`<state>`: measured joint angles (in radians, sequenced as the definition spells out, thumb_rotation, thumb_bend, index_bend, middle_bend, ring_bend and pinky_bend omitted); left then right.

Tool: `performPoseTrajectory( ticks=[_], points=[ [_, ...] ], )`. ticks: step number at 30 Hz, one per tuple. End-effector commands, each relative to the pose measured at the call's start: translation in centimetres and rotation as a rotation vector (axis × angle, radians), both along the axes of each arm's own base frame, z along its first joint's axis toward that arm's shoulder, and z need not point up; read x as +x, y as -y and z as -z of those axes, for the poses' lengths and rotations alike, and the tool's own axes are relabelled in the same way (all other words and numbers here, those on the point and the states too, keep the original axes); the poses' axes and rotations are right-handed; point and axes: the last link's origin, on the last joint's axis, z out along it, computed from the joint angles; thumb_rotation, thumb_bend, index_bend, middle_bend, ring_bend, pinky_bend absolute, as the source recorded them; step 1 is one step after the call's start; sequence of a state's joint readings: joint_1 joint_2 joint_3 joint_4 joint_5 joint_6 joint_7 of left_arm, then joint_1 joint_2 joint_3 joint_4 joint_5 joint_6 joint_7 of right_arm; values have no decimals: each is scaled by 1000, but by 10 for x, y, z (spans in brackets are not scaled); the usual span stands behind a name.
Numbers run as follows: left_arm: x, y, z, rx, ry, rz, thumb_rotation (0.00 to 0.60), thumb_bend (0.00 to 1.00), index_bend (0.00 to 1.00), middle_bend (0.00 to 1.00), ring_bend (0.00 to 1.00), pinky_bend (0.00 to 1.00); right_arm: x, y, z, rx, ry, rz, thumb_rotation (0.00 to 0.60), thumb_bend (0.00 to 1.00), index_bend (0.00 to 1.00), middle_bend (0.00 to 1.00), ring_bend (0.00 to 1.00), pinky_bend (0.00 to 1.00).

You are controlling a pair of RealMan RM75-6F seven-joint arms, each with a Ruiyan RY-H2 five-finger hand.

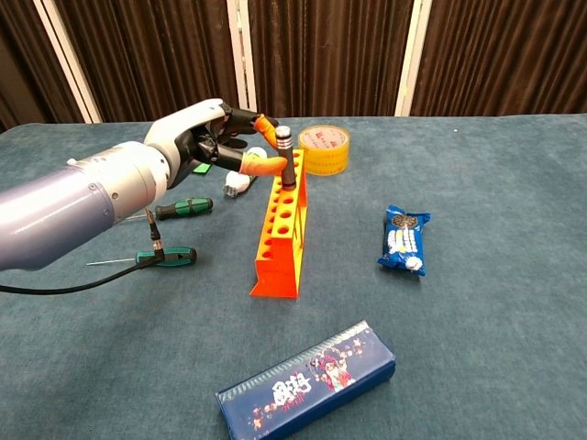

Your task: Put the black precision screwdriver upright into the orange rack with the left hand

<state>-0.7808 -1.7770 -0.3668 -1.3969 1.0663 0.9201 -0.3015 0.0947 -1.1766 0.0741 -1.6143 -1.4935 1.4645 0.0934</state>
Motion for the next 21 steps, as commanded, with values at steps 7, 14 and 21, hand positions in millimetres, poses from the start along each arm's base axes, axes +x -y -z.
performPoseTrajectory(
  ticks=[7, 14, 21],
  points=[
    [8, -3, -13, 27, 0, 33, 600, 97, 121, 0, 0, 0, 0, 0, 0, 1, -1, 0, 600, 82, 0, 0, 0, 0],
    [13, 4, -44, 112, -31, 106, 600, 96, 211, 0, 0, 0, -1, -1, 0, 8, -6, 1, 600, 82, 0, 0, 0, 0],
    [-25, 35, -100, 333, -356, 215, 600, 101, 204, 0, 0, 0, -2, -2, 0, 22, -20, 9, 600, 81, 0, 0, 0, 0]
  ],
)
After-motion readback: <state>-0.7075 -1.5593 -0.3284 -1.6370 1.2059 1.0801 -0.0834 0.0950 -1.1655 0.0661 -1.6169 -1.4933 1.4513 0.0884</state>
